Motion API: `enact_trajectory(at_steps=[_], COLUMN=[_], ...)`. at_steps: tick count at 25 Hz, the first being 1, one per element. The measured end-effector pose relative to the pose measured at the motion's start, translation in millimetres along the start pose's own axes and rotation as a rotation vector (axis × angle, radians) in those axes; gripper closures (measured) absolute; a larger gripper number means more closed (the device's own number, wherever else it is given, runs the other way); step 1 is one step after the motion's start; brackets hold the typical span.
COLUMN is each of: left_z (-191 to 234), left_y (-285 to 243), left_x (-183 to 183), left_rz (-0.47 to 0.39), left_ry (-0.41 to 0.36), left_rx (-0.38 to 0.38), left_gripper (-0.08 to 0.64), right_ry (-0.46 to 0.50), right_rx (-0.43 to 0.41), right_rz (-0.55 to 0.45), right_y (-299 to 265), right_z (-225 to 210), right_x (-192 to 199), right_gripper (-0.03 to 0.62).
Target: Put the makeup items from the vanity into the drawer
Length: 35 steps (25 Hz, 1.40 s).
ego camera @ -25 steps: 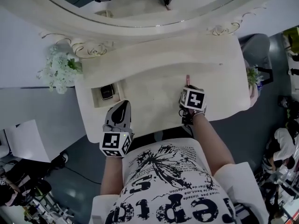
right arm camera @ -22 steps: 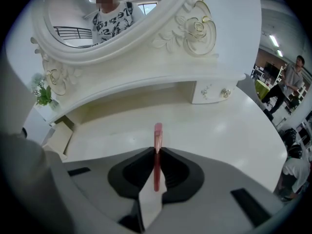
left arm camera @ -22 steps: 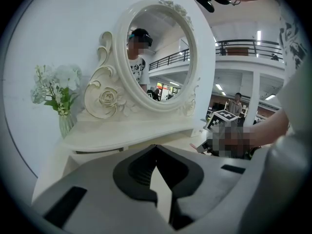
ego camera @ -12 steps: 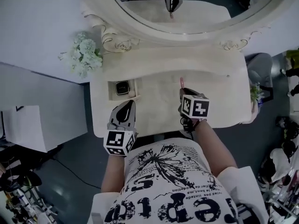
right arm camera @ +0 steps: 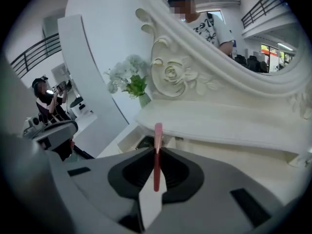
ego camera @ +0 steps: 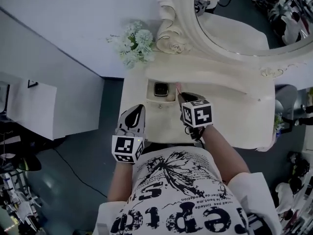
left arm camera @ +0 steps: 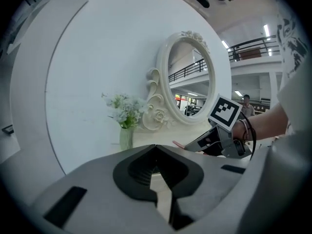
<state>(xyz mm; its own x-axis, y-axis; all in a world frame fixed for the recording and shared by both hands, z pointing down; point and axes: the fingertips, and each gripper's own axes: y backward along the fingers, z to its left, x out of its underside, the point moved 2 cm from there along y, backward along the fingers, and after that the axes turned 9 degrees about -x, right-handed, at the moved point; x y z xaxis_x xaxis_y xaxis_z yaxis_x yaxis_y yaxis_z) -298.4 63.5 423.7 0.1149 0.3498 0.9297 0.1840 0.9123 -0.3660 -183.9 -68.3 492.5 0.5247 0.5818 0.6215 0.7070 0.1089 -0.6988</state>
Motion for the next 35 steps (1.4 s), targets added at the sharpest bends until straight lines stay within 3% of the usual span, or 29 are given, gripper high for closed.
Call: enact_trajectory(at_steps=[7, 17, 22, 25, 29, 35], left_z=[53, 91, 93, 90, 82, 63], left_y=[14, 23, 22, 21, 18, 10], left_x=[14, 35, 38, 37, 32, 22], left_rz=[0.021, 0.065, 0.074, 0.075, 0.068, 0.051], left_ry=[0.041, 0.089, 0.092, 0.089, 0.08, 0.069], left_rx=[-0.075, -0.146, -0.153, -0.15, -0.142, -0.111], left_gripper=[0.54, 0.54, 0.54, 0.54, 0.54, 0.54], right_ry=[0.192, 0.266, 0.272, 0.247, 0.21, 0.161], right_rx=[-0.045, -0.017, -0.024, -0.029, -0.051, -0.043], right_rz=[0.129, 0.256, 0.231, 0.209, 0.169, 0.043], right_y=[-56, -95, -99, -95, -80, -44], right_z=[52, 50, 49, 48, 51, 47], right_x=[-13, -16, -20, -22, -23, -28], right_gripper=[0.538, 0.537, 0.535, 0.457, 0.457, 0.543])
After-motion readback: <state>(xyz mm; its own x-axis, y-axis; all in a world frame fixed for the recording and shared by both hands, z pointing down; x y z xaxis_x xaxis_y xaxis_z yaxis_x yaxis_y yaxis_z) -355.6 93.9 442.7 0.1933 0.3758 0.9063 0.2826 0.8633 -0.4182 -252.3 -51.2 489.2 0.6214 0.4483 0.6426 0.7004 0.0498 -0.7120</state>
